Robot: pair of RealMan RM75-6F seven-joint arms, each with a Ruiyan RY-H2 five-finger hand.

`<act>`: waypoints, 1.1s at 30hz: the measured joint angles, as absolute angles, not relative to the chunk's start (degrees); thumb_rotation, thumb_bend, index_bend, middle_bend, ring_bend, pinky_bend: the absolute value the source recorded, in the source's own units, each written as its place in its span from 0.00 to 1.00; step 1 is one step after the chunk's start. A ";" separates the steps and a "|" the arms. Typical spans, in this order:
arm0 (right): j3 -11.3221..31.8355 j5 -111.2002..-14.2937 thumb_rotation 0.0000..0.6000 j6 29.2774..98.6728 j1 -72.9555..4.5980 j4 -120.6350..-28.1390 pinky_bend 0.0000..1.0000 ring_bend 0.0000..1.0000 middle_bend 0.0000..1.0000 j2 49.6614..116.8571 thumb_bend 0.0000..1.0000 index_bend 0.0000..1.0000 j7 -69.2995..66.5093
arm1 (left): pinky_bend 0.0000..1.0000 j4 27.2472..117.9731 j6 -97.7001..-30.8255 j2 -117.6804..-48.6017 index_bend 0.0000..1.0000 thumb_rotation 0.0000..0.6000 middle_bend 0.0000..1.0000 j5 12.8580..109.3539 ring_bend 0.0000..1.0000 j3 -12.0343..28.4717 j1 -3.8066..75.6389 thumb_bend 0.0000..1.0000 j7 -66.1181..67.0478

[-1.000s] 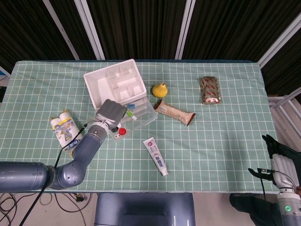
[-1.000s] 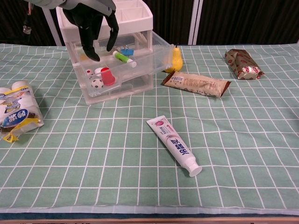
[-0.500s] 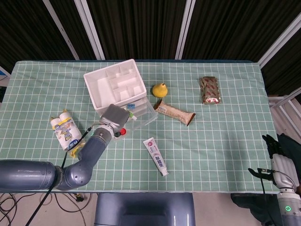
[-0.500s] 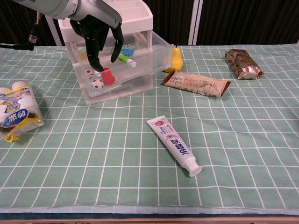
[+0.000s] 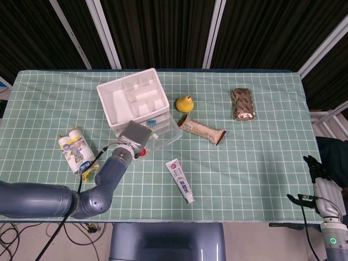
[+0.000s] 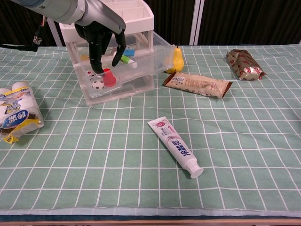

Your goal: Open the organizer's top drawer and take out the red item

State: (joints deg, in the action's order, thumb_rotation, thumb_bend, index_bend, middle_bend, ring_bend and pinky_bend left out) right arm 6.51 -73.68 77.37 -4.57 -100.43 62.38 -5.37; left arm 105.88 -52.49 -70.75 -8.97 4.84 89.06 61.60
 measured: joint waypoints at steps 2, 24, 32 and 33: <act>6.52 -73.66 1.00 77.36 -4.58 -100.44 0.23 0.00 0.00 62.38 0.07 0.00 -5.37 | 1.00 105.78 -52.45 -71.10 0.45 1.00 1.00 -8.78 1.00 4.62 89.19 0.20 61.36; 6.55 -73.56 1.00 77.19 -4.56 -100.62 0.23 0.00 0.00 62.27 0.07 0.00 -5.87 | 1.00 105.19 -51.81 -72.25 0.47 1.00 1.00 -9.50 1.00 2.59 90.99 0.26 60.96; 6.58 -73.53 1.00 77.15 -4.56 -100.71 0.23 0.00 0.00 62.23 0.07 0.00 -6.02 | 1.00 104.88 -51.44 -72.27 0.48 1.00 1.00 -10.51 1.00 2.67 91.60 0.27 60.52; 6.59 -73.52 1.00 77.16 -4.56 -100.71 0.23 0.00 0.00 62.23 0.07 0.00 -6.03 | 1.00 104.83 -51.36 -72.26 0.49 1.00 1.00 -10.85 1.00 2.64 91.75 0.28 60.59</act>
